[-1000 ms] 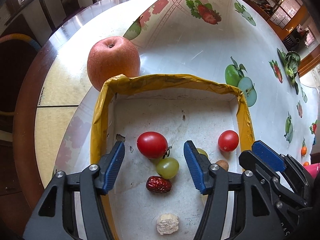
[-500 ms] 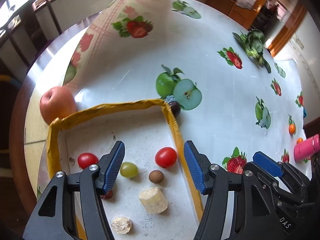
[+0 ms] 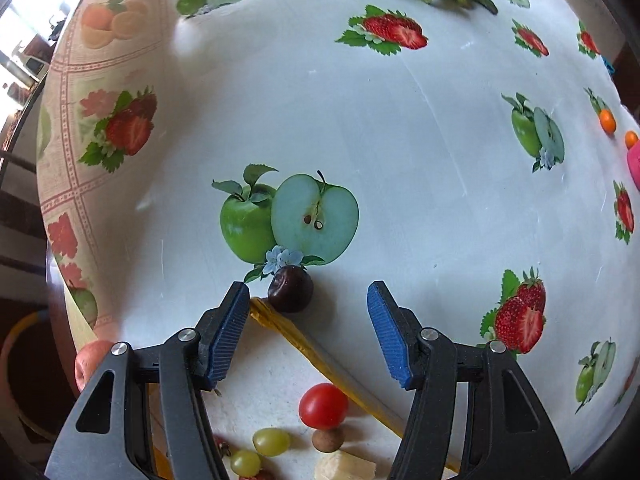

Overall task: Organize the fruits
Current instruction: 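Move left tool to the dark plum while right tool reaches a mandarin orange, then close left tool on the dark plum while right tool grasps the mandarin orange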

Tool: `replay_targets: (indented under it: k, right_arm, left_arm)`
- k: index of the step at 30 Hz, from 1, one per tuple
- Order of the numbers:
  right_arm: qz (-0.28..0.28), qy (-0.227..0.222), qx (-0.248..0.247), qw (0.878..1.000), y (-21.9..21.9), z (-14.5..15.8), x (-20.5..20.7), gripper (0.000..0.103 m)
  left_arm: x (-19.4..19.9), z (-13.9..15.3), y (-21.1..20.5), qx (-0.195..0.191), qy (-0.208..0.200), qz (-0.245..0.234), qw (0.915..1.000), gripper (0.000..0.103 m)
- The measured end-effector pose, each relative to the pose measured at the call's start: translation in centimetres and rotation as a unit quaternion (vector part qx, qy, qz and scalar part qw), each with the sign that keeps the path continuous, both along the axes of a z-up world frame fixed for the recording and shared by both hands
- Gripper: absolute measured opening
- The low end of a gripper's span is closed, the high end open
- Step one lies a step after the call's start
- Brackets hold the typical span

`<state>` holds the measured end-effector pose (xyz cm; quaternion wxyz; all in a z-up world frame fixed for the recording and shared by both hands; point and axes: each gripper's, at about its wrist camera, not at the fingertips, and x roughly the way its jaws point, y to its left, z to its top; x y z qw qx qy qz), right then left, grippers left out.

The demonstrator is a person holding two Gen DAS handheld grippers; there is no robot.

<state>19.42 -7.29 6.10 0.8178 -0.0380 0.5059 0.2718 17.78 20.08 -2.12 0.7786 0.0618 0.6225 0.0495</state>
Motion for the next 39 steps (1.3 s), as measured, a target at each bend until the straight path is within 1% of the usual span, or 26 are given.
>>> replay_targets:
  k: [2,4,6,7,8,9,10,11,12,14,16,18,20,22,23,25,27,29,32,33,34,35,36,39]
  right_arm:
    - [-0.016,-0.011,-0.015,1.0,-1.8,1.3,1.8,0.043]
    - [-0.03,-0.017,-0.013,0.999,-3.5,2.6,3.4,0.048]
    - [-0.043,-0.025,-0.013,0.999,-5.1,3.6,4.8,0.052]
    - [-0.047,-0.029,-0.016,0.998,-5.7,4.1,5.3,0.052]
    - [-0.051,-0.032,-0.02,0.998,-6.3,4.4,5.9,0.052]
    - [-0.056,-0.037,-0.027,0.997,-6.7,4.6,6.5,0.053]
    - [-0.062,-0.042,-0.039,0.996,-7.1,4.7,7.1,0.053]
    - [-0.069,-0.046,-0.055,0.995,-7.4,4.5,7.8,0.053]
    - [-0.078,-0.046,-0.07,0.993,-7.7,4.4,8.5,0.053]
    - [-0.096,-0.039,-0.101,0.989,-8.3,3.7,10.2,0.052]
    - [-0.112,-0.021,-0.135,0.984,-8.6,2.7,11.8,0.052]
    - [-0.124,-0.005,-0.18,0.976,-8.8,1.5,13.1,0.052]
    - [-0.129,0.022,-0.22,0.967,-8.9,-0.3,14.4,0.052]
    - [-0.123,0.056,-0.254,0.958,-9.0,-2.3,15.4,0.05]
    - [-0.12,0.07,-0.266,0.954,-9.1,-3.3,15.7,0.05]
    - [-0.121,0.082,-0.29,0.946,-9.4,-4.9,16.1,0.05]
    - [-0.13,0.091,-0.293,0.943,-9.8,-6.1,16.5,0.05]
    - [-0.138,0.095,-0.286,0.943,-10.2,-6.8,16.7,0.05]
    - [-0.151,0.106,-0.266,0.946,-10.7,-7.9,17.0,0.049]
    - [-0.154,0.106,-0.264,0.946,-10.8,-8.2,17.0,0.045]
    - [-0.156,0.104,-0.264,0.946,-10.8,-8.5,17.0,0.036]
    - [-0.16,0.098,-0.261,0.947,-11.0,-8.6,16.9,0.036]
    - [-0.159,0.089,-0.26,0.948,-11.0,-8.5,16.6,0.035]
    - [-0.151,0.072,-0.216,0.962,-10.9,-7.4,14.9,0.034]
  left_arm:
    - [0.8,-0.6,0.5,0.005,0.016,-0.01,0.9998,0.06]
    - [1.3,-1.5,1.1,0.002,0.041,-0.021,0.9989,0.06]
    - [1.6,-2.3,1.0,0.014,0.057,-0.04,0.9975,0.056]
    - [1.6,-2.7,0.8,0.023,0.062,-0.051,0.9965,0.055]
    - [1.6,-2.7,0.8,0.024,0.057,-0.058,0.9964,0.054]
    - [1.7,-2.6,1.0,0.015,0.058,-0.057,0.9966,0.052]
    - [2.0,-2.5,1.4,0.007,0.058,-0.05,0.997,0.043]
    - [2.2,-2.5,1.9,-0.001,0.057,-0.041,0.9976,0.038]
    - [2.5,-2.4,2.3,-0.018,0.055,-0.032,0.9978,0.035]
    - [2.7,-2.3,2.7,-0.038,0.051,-0.023,0.9977,0.03]
    - [2.9,-2.0,2.5,-0.041,0.045,-0.021,0.9979,0.022]
    - [2.9,-1.7,1.9,-0.03,0.039,-0.022,0.9985,0.022]
    - [3.1,-0.9,1.3,-0.037,0.024,-0.023,0.9988,0.022]
    - [3.3,0.2,1.0,-0.044,0.007,-0.02,0.9988,0.022]
    - [3.4,0.8,0.9,-0.051,-0.002,-0.016,0.9985,0.022]
    - [3.4,2.1,0.7,-0.08,-0.019,-0.005,0.9966,0.022]
    - [3.4,3.4,0.6,-0.105,-0.033,0.007,0.9939,0.022]
    - [2.9,4.7,0.4,-0.131,-0.048,0.013,0.9901,0.022]
    - [2.1,5.6,-0.8,-0.164,-0.067,0.018,0.9841,0.022]
    - [1.5,5.6,-1.5,-0.173,-0.073,0.02,0.9821,0.022]
    - [1.3,5.8,-2.6,-0.18,-0.078,0.021,0.9804,0.022]
    - [1.0,6.0,-3.4,-0.184,-0.082,0.023,0.9793,0.022]
    - [0.6,6.1,-3.9,-0.187,-0.086,0.028,0.9782,0.022]
    - [-0.9,5.7,-5.1,-0.196,-0.095,0.051,0.9747,0.022]
